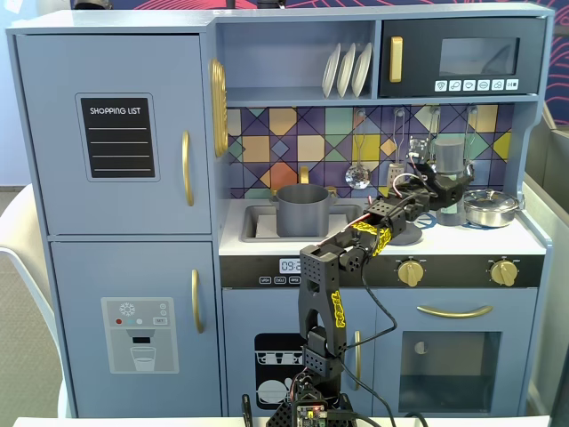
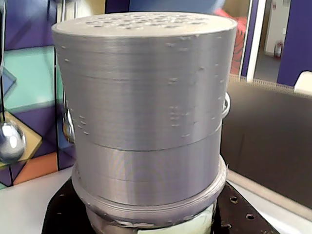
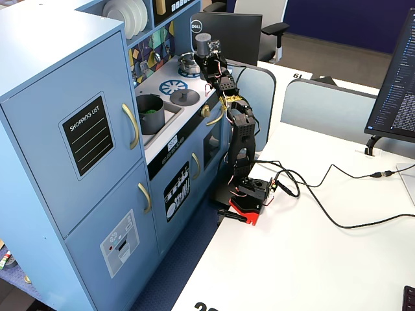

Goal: Put salt in the gray recipient

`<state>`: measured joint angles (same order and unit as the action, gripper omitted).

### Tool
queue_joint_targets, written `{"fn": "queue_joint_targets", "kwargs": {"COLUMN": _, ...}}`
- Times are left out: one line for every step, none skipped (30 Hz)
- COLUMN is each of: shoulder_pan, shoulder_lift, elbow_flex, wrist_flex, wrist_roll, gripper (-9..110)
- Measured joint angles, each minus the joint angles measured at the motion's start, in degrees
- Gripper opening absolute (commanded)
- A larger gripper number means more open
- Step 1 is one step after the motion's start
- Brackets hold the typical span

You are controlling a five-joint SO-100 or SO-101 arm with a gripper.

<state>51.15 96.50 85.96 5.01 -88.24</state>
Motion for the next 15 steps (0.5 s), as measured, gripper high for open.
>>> {"fn": "queue_joint_targets", "kwargs": {"shoulder_pan": 0.0, "shoulder_lift": 0.0, "elbow_flex": 0.79, "wrist_flex": -0.79, "wrist_roll": 0.09, "gripper": 0}}
{"fn": "queue_joint_targets", "kwargs": {"shoulder_pan": -0.09, "shoulder_lift": 0.0, "elbow_flex": 1.67, "wrist_flex": -1.49, "wrist_roll": 0.09, "gripper": 0}}
{"fn": "queue_joint_targets", "kwargs": {"shoulder_pan": -0.09, "shoulder_lift": 0.0, "elbow_flex": 2.37, "wrist_flex": -2.2, "wrist_roll": 0.18, "gripper": 0}}
{"fn": "queue_joint_targets", "kwargs": {"shoulder_pan": -0.09, "shoulder_lift": -0.44, "elbow_flex": 2.99, "wrist_flex": -2.99, "wrist_roll": 0.18, "gripper": 0}}
{"fn": "queue_joint_targets", "kwargs": {"shoulder_pan": -0.09, "shoulder_lift": -0.7, "elbow_flex": 3.6, "wrist_flex": -3.96, "wrist_roll": 0.18, "gripper": 0}}
{"fn": "queue_joint_targets", "kwargs": {"shoulder_pan": -0.09, "shoulder_lift": -1.05, "elbow_flex": 4.13, "wrist_flex": -4.83, "wrist_roll": 0.18, "gripper": 0}}
{"fn": "queue_joint_targets", "kwargs": {"shoulder_pan": -0.09, "shoulder_lift": -1.49, "elbow_flex": 4.57, "wrist_flex": -5.8, "wrist_roll": 0.26, "gripper": 0}}
{"fn": "queue_joint_targets", "kwargs": {"shoulder_pan": -0.09, "shoulder_lift": -1.85, "elbow_flex": 4.75, "wrist_flex": -6.5, "wrist_roll": 0.26, "gripper": 0}}
{"fn": "queue_joint_targets", "kwargs": {"shoulder_pan": -0.09, "shoulder_lift": -2.2, "elbow_flex": 4.83, "wrist_flex": -7.21, "wrist_roll": 0.26, "gripper": 0}}
{"fn": "queue_joint_targets", "kwargs": {"shoulder_pan": -0.09, "shoulder_lift": -2.46, "elbow_flex": 4.83, "wrist_flex": -7.91, "wrist_roll": 0.44, "gripper": 0}}
{"fn": "queue_joint_targets", "kwargs": {"shoulder_pan": -0.09, "shoulder_lift": -2.72, "elbow_flex": 4.83, "wrist_flex": -8.53, "wrist_roll": 0.44, "gripper": 0}}
{"fn": "queue_joint_targets", "kwargs": {"shoulder_pan": -0.09, "shoulder_lift": -3.08, "elbow_flex": 4.83, "wrist_flex": -9.14, "wrist_roll": 0.62, "gripper": 0}}
{"fn": "queue_joint_targets", "kwargs": {"shoulder_pan": -0.09, "shoulder_lift": -3.34, "elbow_flex": 4.83, "wrist_flex": -9.76, "wrist_roll": 0.62, "gripper": 0}}
{"fn": "queue_joint_targets", "kwargs": {"shoulder_pan": -0.09, "shoulder_lift": -3.69, "elbow_flex": 4.83, "wrist_flex": -10.2, "wrist_roll": 0.79, "gripper": 0}}
{"fn": "queue_joint_targets", "kwargs": {"shoulder_pan": -0.09, "shoulder_lift": -4.04, "elbow_flex": 4.83, "wrist_flex": -10.46, "wrist_roll": 0.79, "gripper": 0}}
